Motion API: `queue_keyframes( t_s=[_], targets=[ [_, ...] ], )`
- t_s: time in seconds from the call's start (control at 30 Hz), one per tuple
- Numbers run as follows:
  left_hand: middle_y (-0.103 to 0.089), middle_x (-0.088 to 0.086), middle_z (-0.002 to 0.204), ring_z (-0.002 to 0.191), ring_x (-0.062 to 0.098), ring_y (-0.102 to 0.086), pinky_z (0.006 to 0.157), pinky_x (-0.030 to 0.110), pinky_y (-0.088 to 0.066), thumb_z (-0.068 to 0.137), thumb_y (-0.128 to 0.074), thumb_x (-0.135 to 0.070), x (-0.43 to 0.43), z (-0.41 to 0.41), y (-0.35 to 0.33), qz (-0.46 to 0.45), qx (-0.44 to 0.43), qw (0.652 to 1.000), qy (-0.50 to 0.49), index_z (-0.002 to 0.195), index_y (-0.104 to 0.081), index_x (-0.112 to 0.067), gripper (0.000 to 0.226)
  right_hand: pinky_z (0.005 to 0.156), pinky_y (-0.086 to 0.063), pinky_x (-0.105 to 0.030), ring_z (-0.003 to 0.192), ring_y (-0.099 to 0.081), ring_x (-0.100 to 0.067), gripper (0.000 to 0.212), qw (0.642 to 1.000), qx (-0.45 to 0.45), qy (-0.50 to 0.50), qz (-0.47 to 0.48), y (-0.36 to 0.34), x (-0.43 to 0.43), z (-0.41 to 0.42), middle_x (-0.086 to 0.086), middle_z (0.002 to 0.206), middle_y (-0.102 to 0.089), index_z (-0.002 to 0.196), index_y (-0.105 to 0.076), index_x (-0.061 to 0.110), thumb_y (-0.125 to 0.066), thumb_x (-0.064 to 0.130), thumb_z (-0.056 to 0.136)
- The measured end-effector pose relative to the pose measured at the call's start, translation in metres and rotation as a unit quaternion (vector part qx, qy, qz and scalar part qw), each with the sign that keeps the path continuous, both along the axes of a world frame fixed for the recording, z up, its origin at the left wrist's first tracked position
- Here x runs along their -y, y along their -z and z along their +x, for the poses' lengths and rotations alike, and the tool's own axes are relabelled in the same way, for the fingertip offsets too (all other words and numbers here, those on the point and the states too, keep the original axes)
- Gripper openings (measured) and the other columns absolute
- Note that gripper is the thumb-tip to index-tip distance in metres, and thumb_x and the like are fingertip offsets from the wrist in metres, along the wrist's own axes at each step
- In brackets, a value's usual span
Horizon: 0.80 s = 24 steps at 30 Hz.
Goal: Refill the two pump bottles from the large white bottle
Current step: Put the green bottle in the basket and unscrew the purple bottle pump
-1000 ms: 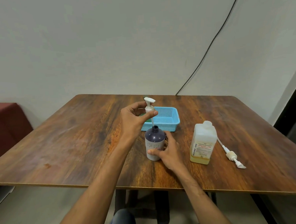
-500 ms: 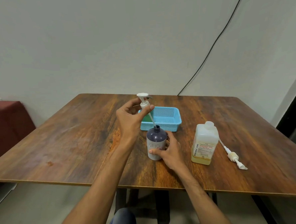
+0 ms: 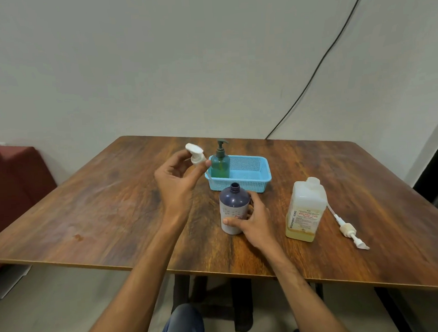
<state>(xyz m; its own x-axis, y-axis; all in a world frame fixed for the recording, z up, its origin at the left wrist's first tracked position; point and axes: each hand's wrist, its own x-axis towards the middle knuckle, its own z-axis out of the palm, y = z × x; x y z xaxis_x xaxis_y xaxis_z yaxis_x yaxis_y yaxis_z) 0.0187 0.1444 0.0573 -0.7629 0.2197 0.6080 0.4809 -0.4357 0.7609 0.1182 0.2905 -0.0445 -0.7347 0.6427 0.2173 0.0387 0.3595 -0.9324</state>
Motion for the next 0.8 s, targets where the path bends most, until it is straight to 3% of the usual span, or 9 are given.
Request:
queue_keyframes(
  t_s=[0.17, 0.4, 0.67, 0.8],
  targets=[
    [-0.076, 0.004, 0.112, 0.108, 0.021, -0.071, 0.095, 0.05, -0.057, 0.082, -0.079, -0.003, 0.013, -0.002, 0.04, -0.074, -0.001, 0.997, -0.01, 0.111, -0.071, -0.002, 0.031, 0.107, -0.049, -0.047, 0.131, -0.053, -0.013, 0.087, 1.0, -0.004, -0.001, -0.003, -0.002, 0.0, 0.0, 0.009, 0.14, -0.056, 0.14, -0.047, 0.026, -0.092, 0.016, 0.066],
    [-0.074, -0.015, 0.11, 0.107, 0.012, -0.067, 0.09, 0.047, -0.056, 0.084, -0.079, -0.01, 0.025, -0.004, 0.091, -0.214, -0.039, 0.974, -0.068, 0.105, -0.075, -0.028, 0.028, 0.108, -0.048, -0.046, 0.132, -0.052, -0.014, 0.092, 1.0, 0.002, 0.005, 0.007, -0.002, 0.002, 0.001, 0.007, 0.143, -0.054, 0.144, -0.044, 0.025, -0.093, 0.016, 0.066],
    [-0.069, -0.014, 0.112, 0.103, 0.006, -0.064, 0.086, 0.041, -0.058, 0.081, -0.08, -0.008, 0.038, -0.012, 0.118, -0.338, -0.126, 0.931, -0.057, 0.099, -0.074, -0.025, 0.026, 0.108, -0.048, -0.048, 0.134, -0.051, -0.016, 0.092, 1.0, 0.011, 0.014, 0.017, -0.003, 0.002, 0.0, 0.005, 0.144, -0.053, 0.143, -0.044, 0.023, -0.093, 0.017, 0.066],
    [-0.07, -0.004, 0.119, 0.115, 0.012, -0.062, 0.096, 0.041, -0.055, 0.076, -0.077, 0.004, 0.041, -0.019, 0.12, -0.404, -0.176, 0.896, -0.052, 0.102, -0.075, -0.022, 0.037, 0.109, -0.048, -0.045, 0.133, -0.051, -0.016, 0.091, 1.0, 0.013, 0.015, 0.023, -0.003, 0.002, 0.0, 0.006, 0.144, -0.053, 0.143, -0.044, 0.023, -0.093, 0.018, 0.066]
  ],
)
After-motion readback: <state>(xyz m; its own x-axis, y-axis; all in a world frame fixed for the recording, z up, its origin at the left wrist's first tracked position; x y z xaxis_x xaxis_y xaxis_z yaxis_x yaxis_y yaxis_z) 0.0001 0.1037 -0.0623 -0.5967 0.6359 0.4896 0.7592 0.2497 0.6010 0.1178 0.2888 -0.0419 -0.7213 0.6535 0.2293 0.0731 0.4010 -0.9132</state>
